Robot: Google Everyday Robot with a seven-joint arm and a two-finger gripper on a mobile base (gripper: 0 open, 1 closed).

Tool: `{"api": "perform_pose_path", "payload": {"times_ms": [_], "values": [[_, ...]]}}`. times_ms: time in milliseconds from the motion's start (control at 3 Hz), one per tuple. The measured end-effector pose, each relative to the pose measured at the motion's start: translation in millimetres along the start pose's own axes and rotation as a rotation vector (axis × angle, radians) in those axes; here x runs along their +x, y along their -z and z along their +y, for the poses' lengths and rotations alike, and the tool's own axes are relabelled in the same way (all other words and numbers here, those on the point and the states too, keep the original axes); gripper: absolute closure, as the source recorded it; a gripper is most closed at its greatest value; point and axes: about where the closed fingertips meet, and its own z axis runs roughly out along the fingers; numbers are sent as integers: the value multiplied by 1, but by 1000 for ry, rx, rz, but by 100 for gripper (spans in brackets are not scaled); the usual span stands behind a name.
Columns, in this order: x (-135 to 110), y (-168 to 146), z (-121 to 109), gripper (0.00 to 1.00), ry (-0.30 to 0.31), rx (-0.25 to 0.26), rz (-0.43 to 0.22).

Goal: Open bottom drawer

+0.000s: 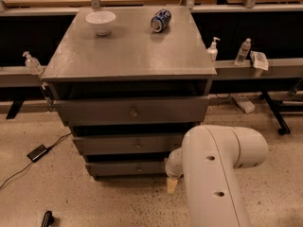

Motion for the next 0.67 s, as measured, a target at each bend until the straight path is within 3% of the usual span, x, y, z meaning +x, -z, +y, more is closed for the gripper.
{"api": "perform_pose_path", "payload": {"times_ms": [333,667], "values": [[2,-14,-16,0,5,61,-10],[2,-22,-28,0,8,87,-26]]}}
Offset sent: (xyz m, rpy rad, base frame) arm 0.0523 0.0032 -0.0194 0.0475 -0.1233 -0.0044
